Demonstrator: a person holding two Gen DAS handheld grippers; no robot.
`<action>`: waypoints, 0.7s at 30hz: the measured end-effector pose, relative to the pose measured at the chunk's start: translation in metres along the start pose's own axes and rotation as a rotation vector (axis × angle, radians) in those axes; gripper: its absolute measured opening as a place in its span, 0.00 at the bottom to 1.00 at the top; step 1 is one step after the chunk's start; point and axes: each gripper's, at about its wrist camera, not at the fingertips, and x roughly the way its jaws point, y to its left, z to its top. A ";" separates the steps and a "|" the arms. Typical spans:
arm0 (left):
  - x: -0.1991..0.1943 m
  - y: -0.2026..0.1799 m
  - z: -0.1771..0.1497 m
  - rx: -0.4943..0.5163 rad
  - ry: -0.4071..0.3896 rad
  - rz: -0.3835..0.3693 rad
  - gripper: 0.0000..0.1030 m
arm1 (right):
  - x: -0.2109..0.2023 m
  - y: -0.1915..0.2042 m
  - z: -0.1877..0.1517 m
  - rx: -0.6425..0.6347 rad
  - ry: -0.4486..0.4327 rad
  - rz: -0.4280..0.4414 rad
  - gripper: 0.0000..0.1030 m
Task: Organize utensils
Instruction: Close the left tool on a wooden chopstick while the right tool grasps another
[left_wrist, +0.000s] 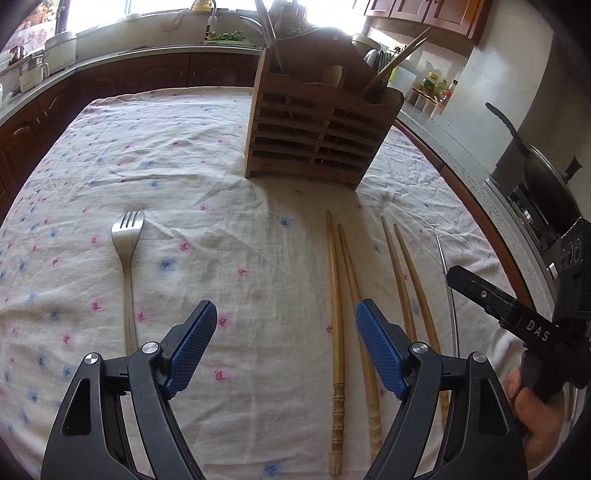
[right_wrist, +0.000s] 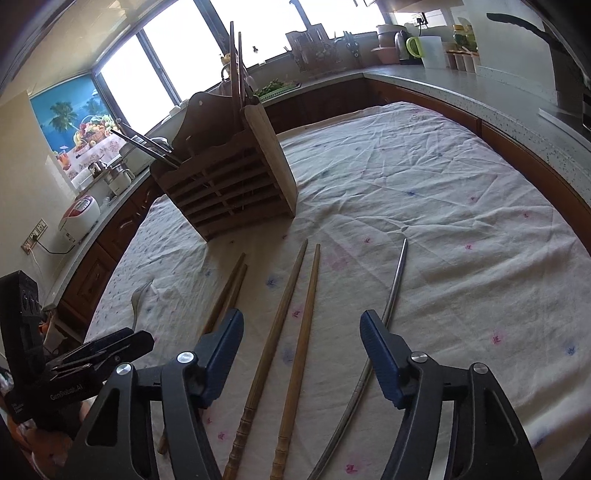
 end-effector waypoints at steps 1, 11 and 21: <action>0.004 -0.003 0.003 0.016 0.005 0.001 0.77 | 0.004 -0.001 0.002 -0.003 0.008 -0.006 0.56; 0.049 -0.028 0.026 0.156 0.093 0.027 0.48 | 0.040 -0.009 0.022 -0.025 0.083 -0.047 0.42; 0.081 -0.040 0.050 0.226 0.095 0.055 0.38 | 0.073 0.002 0.041 -0.122 0.130 -0.117 0.27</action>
